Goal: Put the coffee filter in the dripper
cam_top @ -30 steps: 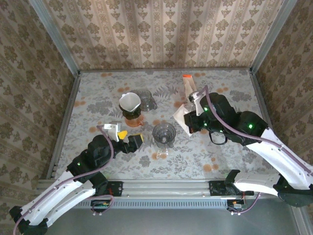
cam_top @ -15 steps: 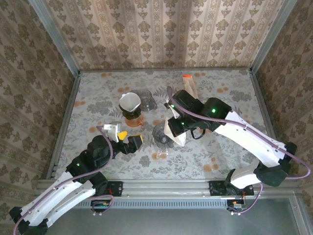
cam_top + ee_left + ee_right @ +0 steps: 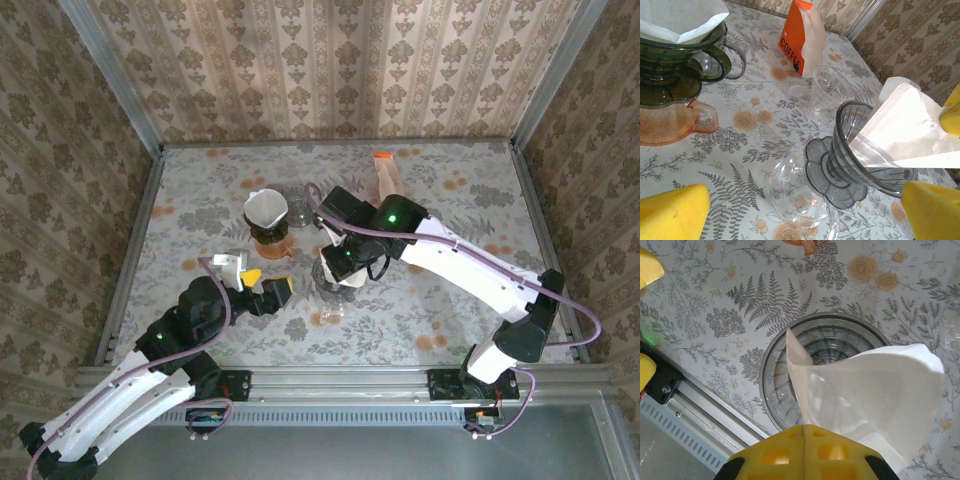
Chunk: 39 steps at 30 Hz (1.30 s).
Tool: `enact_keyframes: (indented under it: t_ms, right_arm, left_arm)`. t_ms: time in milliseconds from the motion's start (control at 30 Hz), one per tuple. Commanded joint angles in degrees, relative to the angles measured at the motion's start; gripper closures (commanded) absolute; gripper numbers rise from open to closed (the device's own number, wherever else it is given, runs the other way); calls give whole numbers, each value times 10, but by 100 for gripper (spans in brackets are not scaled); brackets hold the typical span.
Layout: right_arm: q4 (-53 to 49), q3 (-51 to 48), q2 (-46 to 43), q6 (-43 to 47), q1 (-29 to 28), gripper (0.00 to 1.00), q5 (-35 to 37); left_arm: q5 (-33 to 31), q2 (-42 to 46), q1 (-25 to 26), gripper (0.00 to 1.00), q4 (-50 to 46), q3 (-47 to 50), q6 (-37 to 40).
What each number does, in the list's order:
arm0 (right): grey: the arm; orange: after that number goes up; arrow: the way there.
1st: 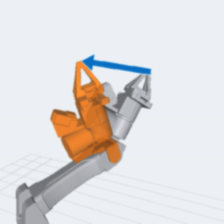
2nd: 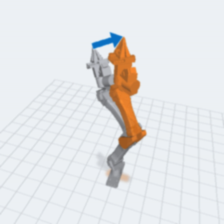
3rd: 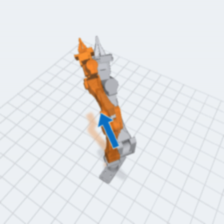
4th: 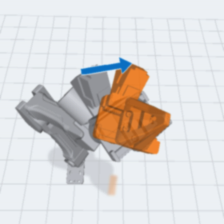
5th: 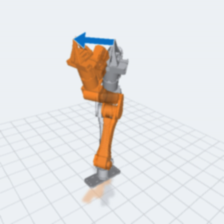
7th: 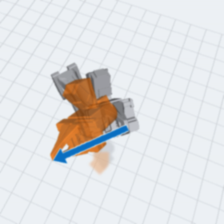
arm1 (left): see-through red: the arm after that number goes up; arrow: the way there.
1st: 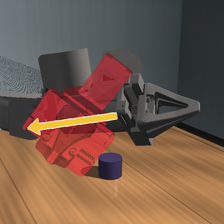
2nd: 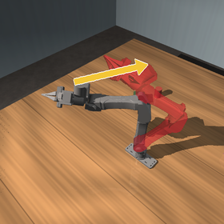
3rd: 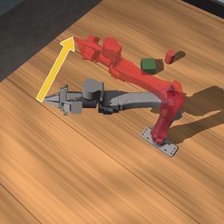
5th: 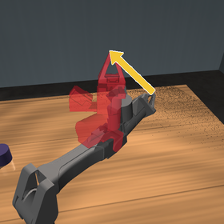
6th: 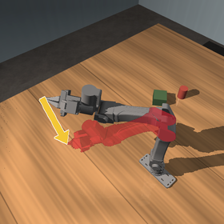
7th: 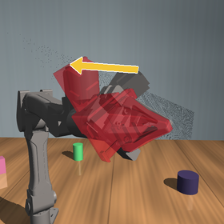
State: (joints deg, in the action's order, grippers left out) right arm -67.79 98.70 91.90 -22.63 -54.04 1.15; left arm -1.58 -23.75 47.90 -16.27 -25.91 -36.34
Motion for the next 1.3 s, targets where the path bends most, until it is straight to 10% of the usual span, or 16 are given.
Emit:
enact_keyframes:
  t_ms: [0, 1067, 1267]
  right_arm:
    - [-2, 17, 11, 9, -8, 100, -12]
    - [74, -74, 16, -9, -16, 100, -10]
    - [93, -90, -2, -13, -16, 78, -1]
  left_arm:
    - [8, 6, -3, 0, 3, -12, 7]
    - [15, 1, -4, 0, 8, -12, 0]
    - [27, -18, -4, 4, 9, -22, 1]
